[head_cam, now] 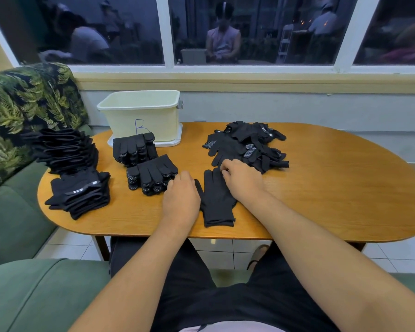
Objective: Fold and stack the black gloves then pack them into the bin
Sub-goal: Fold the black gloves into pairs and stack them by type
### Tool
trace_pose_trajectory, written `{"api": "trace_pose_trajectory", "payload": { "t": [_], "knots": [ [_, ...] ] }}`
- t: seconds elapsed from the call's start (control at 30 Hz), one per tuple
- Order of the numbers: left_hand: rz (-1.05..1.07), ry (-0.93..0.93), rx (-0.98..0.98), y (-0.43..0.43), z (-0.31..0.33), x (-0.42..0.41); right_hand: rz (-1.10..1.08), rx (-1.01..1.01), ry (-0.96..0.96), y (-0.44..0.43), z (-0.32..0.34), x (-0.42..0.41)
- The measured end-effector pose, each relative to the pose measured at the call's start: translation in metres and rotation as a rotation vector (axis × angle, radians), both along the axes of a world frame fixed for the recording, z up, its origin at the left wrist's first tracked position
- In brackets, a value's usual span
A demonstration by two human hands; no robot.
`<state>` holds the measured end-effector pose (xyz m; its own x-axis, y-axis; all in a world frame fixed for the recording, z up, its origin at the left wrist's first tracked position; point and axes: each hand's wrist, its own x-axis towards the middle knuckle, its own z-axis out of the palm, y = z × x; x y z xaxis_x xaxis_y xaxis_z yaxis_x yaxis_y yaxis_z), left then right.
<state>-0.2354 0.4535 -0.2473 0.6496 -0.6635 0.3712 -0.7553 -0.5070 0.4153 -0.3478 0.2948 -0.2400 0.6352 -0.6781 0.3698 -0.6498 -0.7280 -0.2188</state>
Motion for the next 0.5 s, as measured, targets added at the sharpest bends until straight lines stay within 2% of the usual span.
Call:
{"api": "trace_pose_trajectory", "payload": {
  "t": [0.17,0.27,0.37,0.5],
  "knots": [
    [-0.062,-0.013,-0.067,0.002,0.002,-0.003,0.011,0.036,-0.015,-0.002,-0.001,0.000],
    [-0.344,-0.128,-0.099,0.008,0.005,-0.008,0.011,0.083,-0.041,-0.002,0.000,-0.001],
    [-0.579,-0.053,0.098,0.010,0.007,-0.010,0.004,0.206,-0.168,-0.006,0.001,-0.005],
    [-0.540,-0.056,0.350,0.003,0.005,-0.007,0.078,0.489,-0.532,-0.003,0.009,-0.027]
  ]
}}
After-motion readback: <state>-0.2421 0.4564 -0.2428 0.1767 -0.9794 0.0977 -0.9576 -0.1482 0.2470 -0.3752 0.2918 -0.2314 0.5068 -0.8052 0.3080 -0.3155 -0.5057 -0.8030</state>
